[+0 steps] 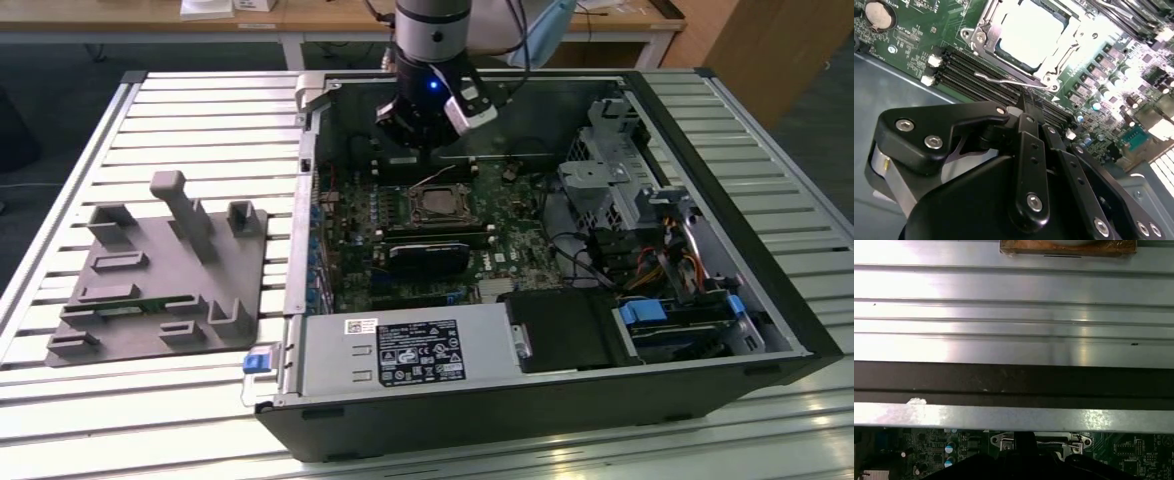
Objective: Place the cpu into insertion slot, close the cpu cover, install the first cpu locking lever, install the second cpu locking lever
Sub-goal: 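Install the first cpu locking lever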
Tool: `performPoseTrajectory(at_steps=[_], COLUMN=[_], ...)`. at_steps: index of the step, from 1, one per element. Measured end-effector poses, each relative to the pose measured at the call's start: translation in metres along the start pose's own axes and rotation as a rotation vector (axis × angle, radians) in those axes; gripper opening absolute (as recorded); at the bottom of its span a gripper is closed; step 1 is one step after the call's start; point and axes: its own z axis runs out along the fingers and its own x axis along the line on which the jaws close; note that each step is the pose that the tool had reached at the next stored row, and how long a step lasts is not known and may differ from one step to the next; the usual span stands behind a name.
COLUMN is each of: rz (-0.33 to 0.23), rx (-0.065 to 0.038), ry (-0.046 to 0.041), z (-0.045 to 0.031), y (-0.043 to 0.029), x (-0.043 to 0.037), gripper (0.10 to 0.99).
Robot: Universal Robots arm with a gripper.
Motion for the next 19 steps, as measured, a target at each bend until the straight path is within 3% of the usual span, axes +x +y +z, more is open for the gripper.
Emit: performPoseTrajectory(at_steps=[4, 19], rz=[-0.012, -0.02], rx=[0.0, 0.0], ry=[0.0007, 0.0024], z=[0.0058, 0.0118], y=[0.0, 0.0024], x=[-0.0026, -0.0193], gripper=[0.106, 0.106])
